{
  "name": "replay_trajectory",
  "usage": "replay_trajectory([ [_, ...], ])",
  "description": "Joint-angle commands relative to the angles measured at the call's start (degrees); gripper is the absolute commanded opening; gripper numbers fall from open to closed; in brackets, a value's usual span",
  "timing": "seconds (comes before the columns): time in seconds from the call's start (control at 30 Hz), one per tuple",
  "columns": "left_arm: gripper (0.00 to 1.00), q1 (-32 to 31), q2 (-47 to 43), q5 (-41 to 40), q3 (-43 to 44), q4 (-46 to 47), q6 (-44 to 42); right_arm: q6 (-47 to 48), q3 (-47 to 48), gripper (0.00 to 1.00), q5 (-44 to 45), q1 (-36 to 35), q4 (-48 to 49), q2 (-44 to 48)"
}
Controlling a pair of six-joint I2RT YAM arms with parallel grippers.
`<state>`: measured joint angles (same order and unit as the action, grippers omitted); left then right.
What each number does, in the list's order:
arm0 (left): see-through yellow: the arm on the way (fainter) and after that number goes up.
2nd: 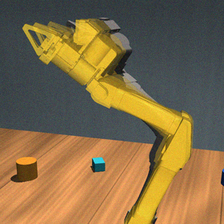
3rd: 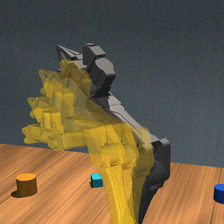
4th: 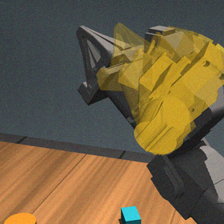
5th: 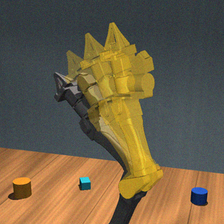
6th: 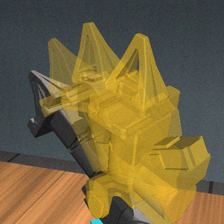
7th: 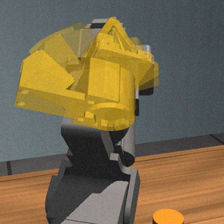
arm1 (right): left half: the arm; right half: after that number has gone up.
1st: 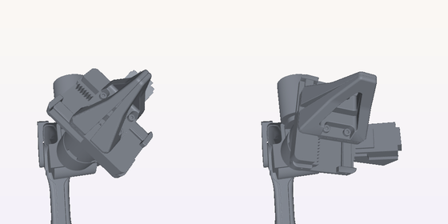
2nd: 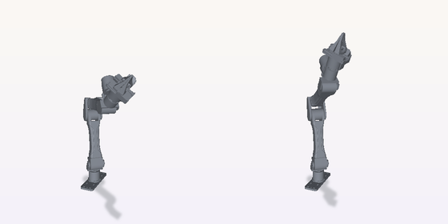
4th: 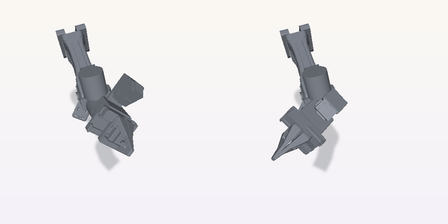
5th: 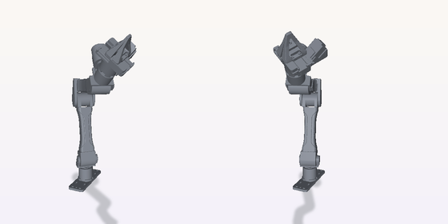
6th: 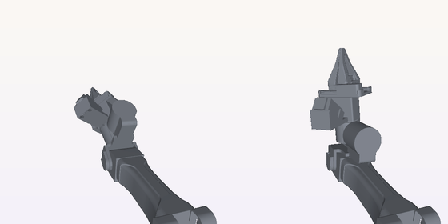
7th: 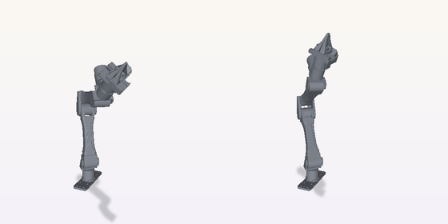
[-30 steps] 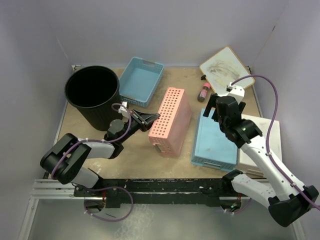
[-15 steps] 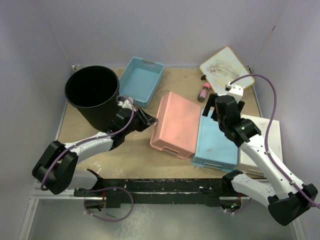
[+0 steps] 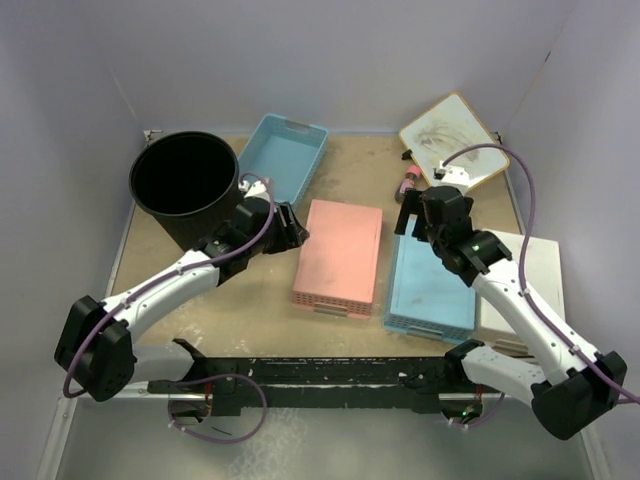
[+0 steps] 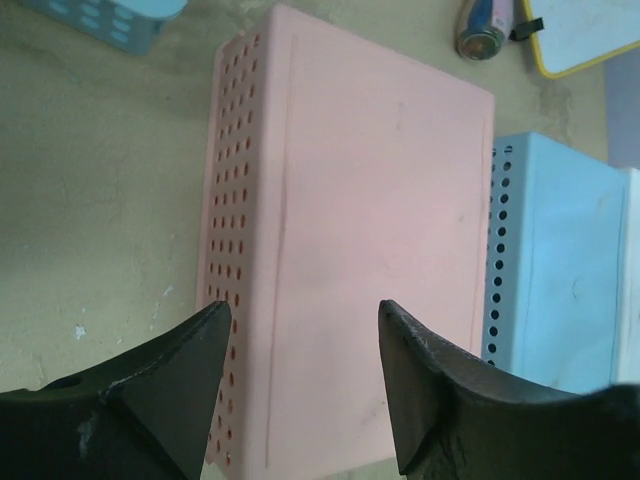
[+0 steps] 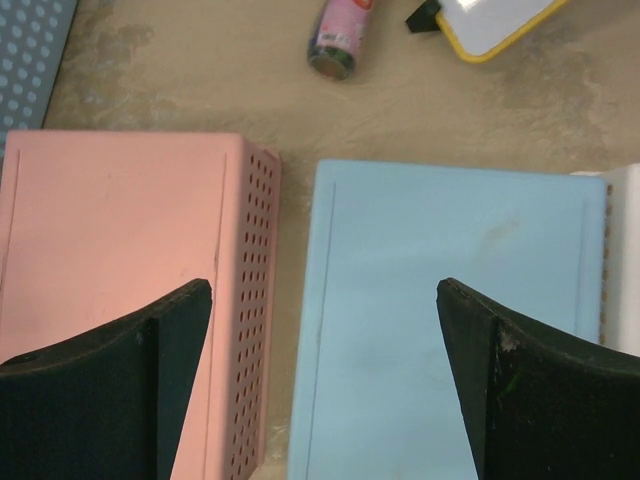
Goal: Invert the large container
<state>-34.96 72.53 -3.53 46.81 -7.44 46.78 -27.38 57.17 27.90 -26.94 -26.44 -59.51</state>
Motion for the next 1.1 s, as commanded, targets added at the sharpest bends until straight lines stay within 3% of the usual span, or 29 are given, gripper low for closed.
replay_trajectory([
  [0.0,0.59,-3.4,-1.3,-3.7,9.9,-7.6,-8.1,4.6,2.4,0.95,-11.0,0.1,2.6,-3.9],
  [0.17,0.58,-3.8,-5.4,-8.7,16.8,-16.6,-8.8,8.0,2.2,0.94,-27.4,-5.1,6.1,-6.7],
  [0.27,0.60,-3.7,-7.8,-16.7,22.9,-22.5,-10.2,9.6,-1.1,0.94,-29.9,-13.4,9.6,-4.2],
  [0.33,0.67,-3.6,-8.9,-22.7,26.2,-24.9,-10.3,9.1,-2.2,0.95,-32.3,-17.2,10.8,-3.1],
  [0.5,0.71,-3.4,-10.5,-31.0,27.4,-24.3,-9.4,6.5,-3.1,0.95,-39.9,-25.4,12.6,-6.2],
  [0.63,0.72,-3.4,-12.0,-32.6,24.9,-21.3,-8.4,7.8,-1.3,0.95,-34.9,-36.2,9.0,-11.4],
  [0.7,0.72,-3.4,-12.1,-33.3,24.4,-21.1,-8.4,8.2,-0.9,0.95,-37.0,-38.7,7.9,-14.1],
  [0.83,0.72,-3.4,-11.6,-33.5,23.7,-21.2,-8.6,9.3,-0.3,0.96,-41.5,-38.9,5.5,-19.5],
  [1.0,0.72,-3.4,-12.7,-34.1,20.9,-21.1,-7.7,6.5,3.1,0.98,-27.6,-37.8,1.7,-27.3],
  [1.07,0.72,-3.4,-13.3,-34.8,19.6,-21.3,-7.3,7.2,6.9,0.99,-22.4,-34.1,0.2,-31.2],
])
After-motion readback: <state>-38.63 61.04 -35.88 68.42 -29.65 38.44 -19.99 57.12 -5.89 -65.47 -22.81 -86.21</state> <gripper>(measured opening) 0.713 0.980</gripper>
